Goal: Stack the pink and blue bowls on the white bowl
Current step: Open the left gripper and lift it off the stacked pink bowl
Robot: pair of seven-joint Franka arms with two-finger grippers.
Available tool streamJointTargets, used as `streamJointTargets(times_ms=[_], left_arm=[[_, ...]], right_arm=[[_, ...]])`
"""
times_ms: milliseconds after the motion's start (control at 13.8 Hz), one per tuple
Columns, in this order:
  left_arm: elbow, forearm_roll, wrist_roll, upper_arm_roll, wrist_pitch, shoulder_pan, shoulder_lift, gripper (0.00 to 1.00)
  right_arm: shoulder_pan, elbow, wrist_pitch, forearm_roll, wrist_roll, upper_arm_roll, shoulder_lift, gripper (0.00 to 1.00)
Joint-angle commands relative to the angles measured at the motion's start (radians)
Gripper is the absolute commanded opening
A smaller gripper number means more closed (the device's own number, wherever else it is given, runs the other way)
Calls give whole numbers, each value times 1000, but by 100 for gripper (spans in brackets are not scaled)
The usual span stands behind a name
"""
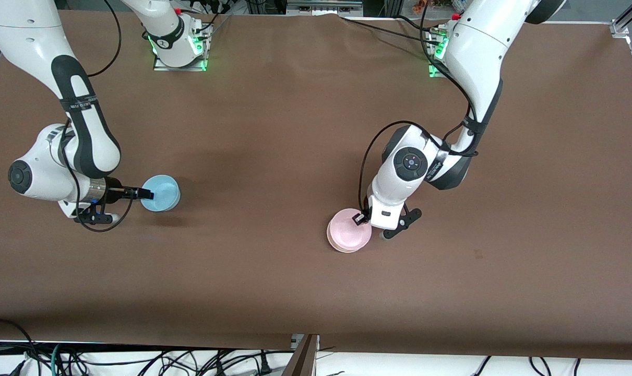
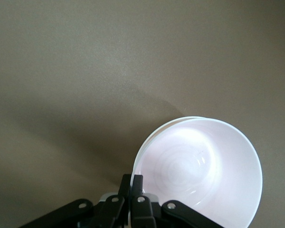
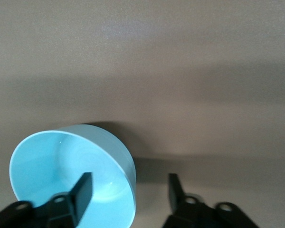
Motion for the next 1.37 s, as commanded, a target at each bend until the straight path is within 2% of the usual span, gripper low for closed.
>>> streamJointTargets(times_ms=[0, 433, 506, 650, 722, 794, 939, 1011, 1083, 1300], left_arm=[[30, 23, -53, 16, 30, -30, 31, 0], [63, 23, -76, 17, 36, -33, 55, 1], [63, 23, -73, 17, 36, -33, 55, 9], [63, 25, -71, 24, 32, -33, 54, 41], [63, 26, -71, 27, 29, -33, 49, 49], [65, 35, -70, 28, 25, -32, 44, 55], [67, 55, -70, 31, 4, -30, 29, 58], [73, 55, -68, 31, -39, -27, 11, 57], [123, 57, -65, 31, -115, -20, 0, 57], [334, 55, 9, 31, -498, -15, -5, 57]], right_arm=[[-14, -26, 1, 26, -28, 9, -19, 60], [-14, -23, -13, 26, -25, 9, -22, 37], [-14, -23, -13, 27, -25, 9, -22, 33], [-14, -23, -20, 49, -27, 9, -22, 25], [-14, -23, -21, 55, -27, 9, -22, 20], [-14, -23, -21, 55, -27, 9, -22, 14], [-14, -23, -24, 55, -28, 9, -22, 2], [-14, -21, -31, 55, -28, 9, -22, 0], [-14, -15, -50, 55, -28, 9, -22, 0], [-12, 29, -115, 55, -18, 17, -46, 0]])
